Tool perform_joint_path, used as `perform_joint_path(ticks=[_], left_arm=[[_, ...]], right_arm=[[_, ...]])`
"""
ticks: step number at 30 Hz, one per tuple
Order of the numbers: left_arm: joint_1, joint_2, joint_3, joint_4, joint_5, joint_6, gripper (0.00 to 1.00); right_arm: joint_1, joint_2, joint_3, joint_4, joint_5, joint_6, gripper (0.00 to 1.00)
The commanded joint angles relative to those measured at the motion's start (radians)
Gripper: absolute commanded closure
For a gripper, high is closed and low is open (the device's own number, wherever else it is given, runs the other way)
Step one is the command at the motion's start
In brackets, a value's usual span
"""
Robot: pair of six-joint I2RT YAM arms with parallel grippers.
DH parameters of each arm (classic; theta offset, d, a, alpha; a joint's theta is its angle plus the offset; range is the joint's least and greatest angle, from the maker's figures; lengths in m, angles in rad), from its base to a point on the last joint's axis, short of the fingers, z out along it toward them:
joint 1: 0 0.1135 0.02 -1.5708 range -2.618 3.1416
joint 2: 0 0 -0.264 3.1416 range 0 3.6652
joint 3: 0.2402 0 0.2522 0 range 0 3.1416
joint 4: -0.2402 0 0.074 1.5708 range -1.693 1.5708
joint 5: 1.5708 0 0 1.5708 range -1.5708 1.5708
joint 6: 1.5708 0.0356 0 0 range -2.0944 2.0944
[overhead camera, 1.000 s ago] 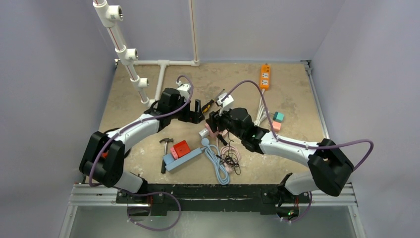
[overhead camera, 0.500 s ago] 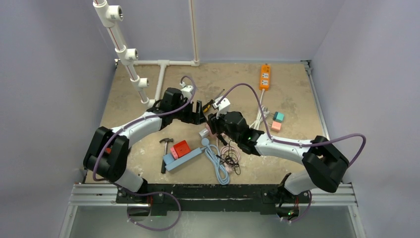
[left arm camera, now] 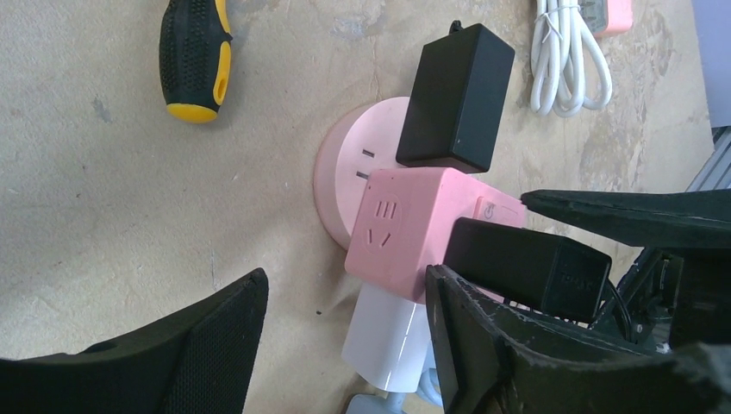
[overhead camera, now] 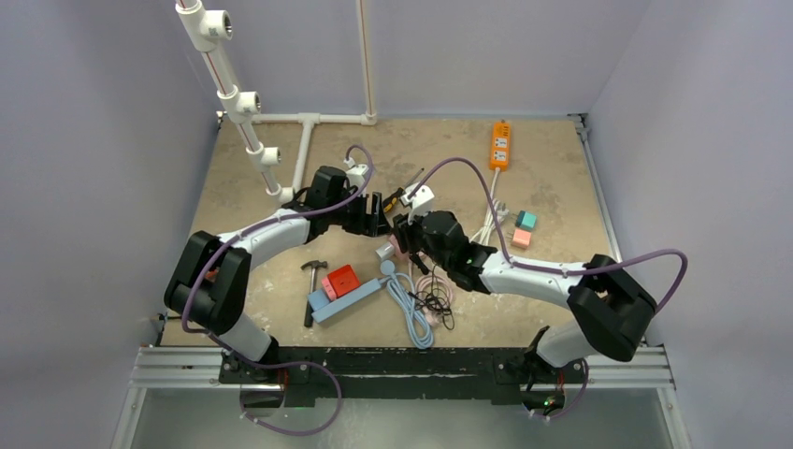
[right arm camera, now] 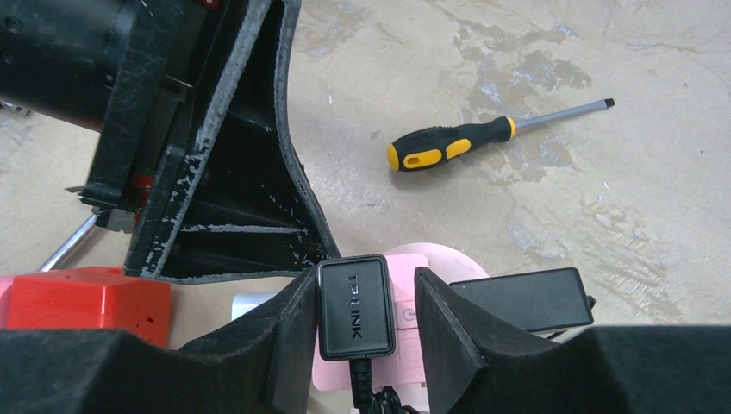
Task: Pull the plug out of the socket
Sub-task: Remove the plug from the socket.
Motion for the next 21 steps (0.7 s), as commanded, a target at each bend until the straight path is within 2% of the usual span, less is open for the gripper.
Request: perform_joint_path(ticks=[1,10,21], left_arm=[[-0.006,-0.002,0.032,0.024,0.015,-0.006,0.35],[-0.013,0.012,0.04,0.009,0.012,-0.004,0.41],[-0.051,0.033,0.067,-0.062,-0.025,0.032,0.49]], right_arm=[[0.009,0.02,0.019,0.028,-0.002,-0.018,0.52],[0.011,0.023,0.017,0.043,-0.027,-0.014,0.54],[0.011,0.037,0.018,0.043,-0.018,-0.005,0.69]])
